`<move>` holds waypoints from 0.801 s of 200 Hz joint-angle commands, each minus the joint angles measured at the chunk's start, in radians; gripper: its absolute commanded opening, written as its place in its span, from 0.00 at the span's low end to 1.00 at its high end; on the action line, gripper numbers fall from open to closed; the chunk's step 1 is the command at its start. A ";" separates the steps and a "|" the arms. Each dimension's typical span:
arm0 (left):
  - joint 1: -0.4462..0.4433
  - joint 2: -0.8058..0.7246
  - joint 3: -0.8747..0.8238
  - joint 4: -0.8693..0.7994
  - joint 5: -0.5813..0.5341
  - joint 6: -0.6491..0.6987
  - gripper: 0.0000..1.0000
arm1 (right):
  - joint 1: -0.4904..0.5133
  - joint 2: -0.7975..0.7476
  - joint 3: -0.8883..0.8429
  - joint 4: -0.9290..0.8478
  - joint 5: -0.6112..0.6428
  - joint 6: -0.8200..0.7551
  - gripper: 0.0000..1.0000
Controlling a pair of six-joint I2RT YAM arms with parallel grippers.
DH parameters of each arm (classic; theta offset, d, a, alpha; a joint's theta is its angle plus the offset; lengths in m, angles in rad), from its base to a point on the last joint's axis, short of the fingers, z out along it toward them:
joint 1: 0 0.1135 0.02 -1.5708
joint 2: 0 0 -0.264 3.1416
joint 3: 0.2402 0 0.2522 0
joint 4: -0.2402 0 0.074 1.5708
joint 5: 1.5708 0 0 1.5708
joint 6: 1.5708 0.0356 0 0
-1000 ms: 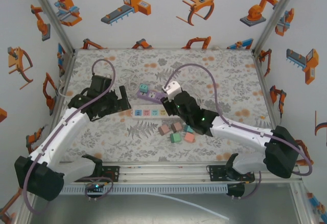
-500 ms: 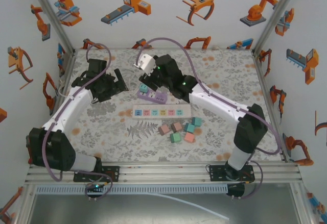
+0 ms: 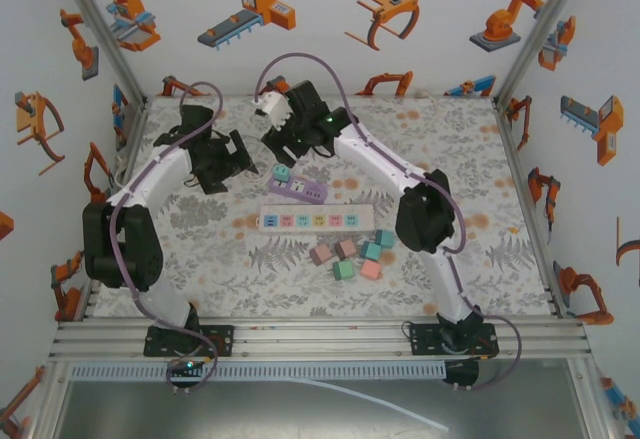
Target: Pull the plug off the socket
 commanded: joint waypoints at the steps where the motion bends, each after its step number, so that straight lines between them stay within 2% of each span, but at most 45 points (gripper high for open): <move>1: 0.004 0.043 0.023 -0.002 0.047 -0.005 0.93 | -0.001 0.052 0.063 -0.048 -0.056 0.014 0.66; 69: 0.023 0.143 0.010 0.036 0.099 -0.026 0.93 | -0.002 0.139 0.049 0.045 -0.070 0.006 0.64; 106: 0.029 0.179 0.007 0.057 0.140 -0.035 0.92 | -0.002 0.158 0.038 0.068 -0.083 -0.005 0.52; 135: 0.039 0.222 0.019 0.060 0.185 -0.059 0.89 | -0.003 0.161 0.029 0.078 -0.102 -0.014 0.39; 160: 0.044 0.238 0.017 0.091 0.223 -0.077 0.87 | -0.004 0.164 0.021 0.082 -0.109 -0.018 0.37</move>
